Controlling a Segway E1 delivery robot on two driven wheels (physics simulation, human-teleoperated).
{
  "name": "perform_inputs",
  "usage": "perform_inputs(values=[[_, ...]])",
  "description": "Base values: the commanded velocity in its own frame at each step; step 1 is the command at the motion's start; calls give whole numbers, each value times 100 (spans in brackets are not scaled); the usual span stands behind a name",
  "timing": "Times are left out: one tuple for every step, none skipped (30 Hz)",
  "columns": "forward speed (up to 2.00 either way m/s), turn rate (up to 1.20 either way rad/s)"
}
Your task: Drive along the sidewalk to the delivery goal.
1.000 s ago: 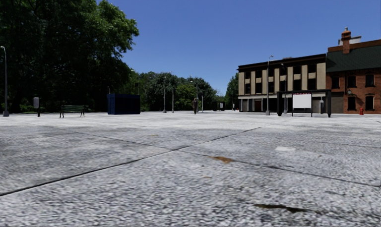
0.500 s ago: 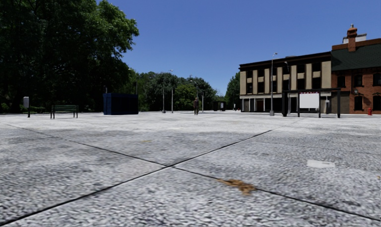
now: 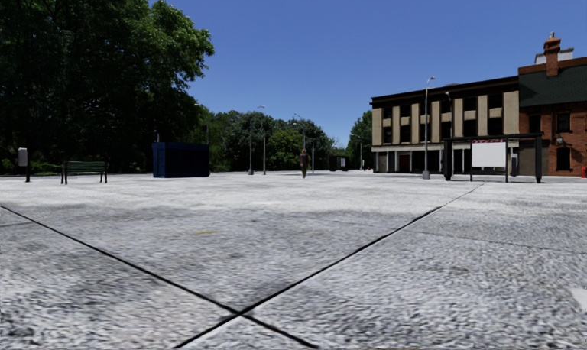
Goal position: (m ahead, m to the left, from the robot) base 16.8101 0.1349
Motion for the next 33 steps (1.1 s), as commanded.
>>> perform_inputs(values=[[200,0],[200,0],[200,0],[200,0],[200,0],[200,0],[200,0],[200,0],[200,0],[200,0],[200,0],[200,0],[200,0],[200,0],[200,0],[200,0],[200,0],[200,0],[200,0],[200,0],[200,0],[200,0],[200,0],[200,0],[200,0],[200,0],[200,0],[200,0],[200,0],[200,0],[200,0],[200,0],[200,0]])
